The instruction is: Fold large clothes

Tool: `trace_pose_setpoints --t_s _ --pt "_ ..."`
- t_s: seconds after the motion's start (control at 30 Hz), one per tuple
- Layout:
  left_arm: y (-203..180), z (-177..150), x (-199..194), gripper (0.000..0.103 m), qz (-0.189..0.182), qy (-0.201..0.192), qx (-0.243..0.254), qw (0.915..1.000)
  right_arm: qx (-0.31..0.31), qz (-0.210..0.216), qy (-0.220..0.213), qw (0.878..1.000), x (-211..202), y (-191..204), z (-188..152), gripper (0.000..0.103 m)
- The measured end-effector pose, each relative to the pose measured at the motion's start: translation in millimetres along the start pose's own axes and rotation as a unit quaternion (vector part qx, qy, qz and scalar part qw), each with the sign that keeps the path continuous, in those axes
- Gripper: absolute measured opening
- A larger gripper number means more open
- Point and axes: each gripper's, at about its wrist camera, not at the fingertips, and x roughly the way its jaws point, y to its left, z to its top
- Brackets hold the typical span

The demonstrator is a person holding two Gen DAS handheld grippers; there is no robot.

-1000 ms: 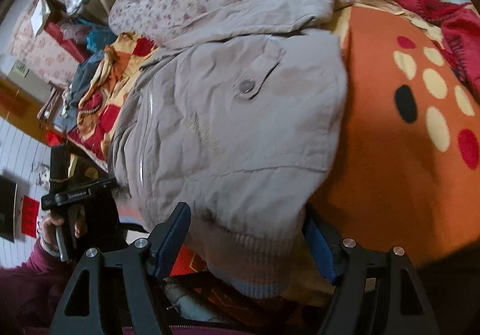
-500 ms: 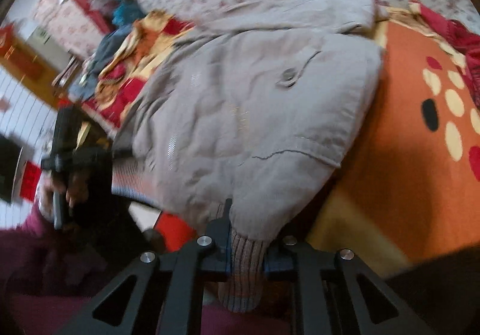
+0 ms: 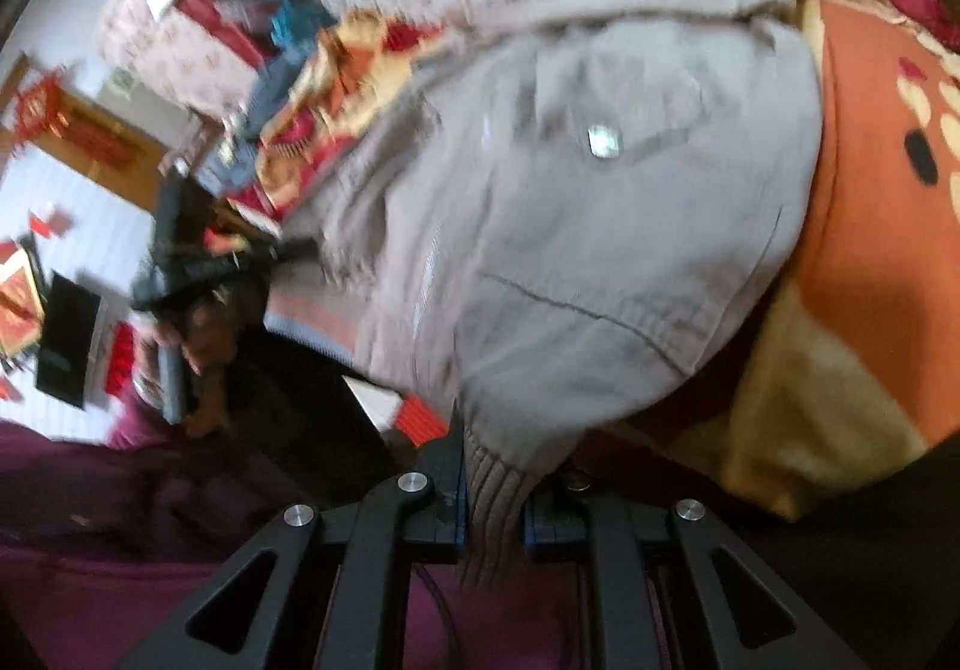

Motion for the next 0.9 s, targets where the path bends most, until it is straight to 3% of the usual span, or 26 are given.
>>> trace_pose_setpoints --t_s 0.17,0.3,0.4,0.5,0.53,0.57,0.6,0.67,0.7,0.8,0.9 --pt "-6 47 -32 0.008 -0.022 -0.063 -0.008 0.9977 0.029 0.036 -0.083 0.995 -37 -7 42 0.011" --pt "-8 102 -51 0.005 -0.010 -0.131 -0.003 0.9913 0.037 0.026 -0.142 0.989 -59 -16 87 0.011" --pt "-8 127 -45 0.005 -0.015 -0.117 -0.001 0.9930 0.051 0.034 -0.165 0.984 -66 -21 116 0.011" --pt "-10 129 -36 0.007 -0.007 -0.112 0.003 0.9937 0.041 0.013 -0.154 0.987 -59 -17 131 0.011" --pt "-7 126 -31 0.011 -0.007 -0.099 -0.004 0.9950 0.040 0.014 -0.146 0.988 -56 -17 132 0.011" --pt "-1 120 -22 0.022 -0.013 -0.076 -0.017 0.9969 0.039 0.013 -0.141 0.989 -56 -21 130 0.011" --pt "5 111 -16 0.041 -0.021 -0.057 -0.031 0.9977 0.040 0.010 -0.136 0.990 -57 -25 127 0.011" --pt "18 90 -5 0.067 -0.021 -0.037 -0.057 0.9974 0.046 0.010 -0.131 0.990 -56 -33 123 0.011" --pt "21 79 -2 0.071 -0.017 -0.031 -0.066 0.9972 0.051 0.013 -0.129 0.990 -55 -36 121 0.011" --pt "25 49 10 0.072 -0.018 0.013 -0.078 0.9967 0.054 0.013 -0.127 0.990 -55 -42 118 0.011" --pt "18 24 25 0.079 -0.028 0.052 -0.068 0.9960 0.055 0.012 -0.126 0.991 -55 -44 118 0.011"
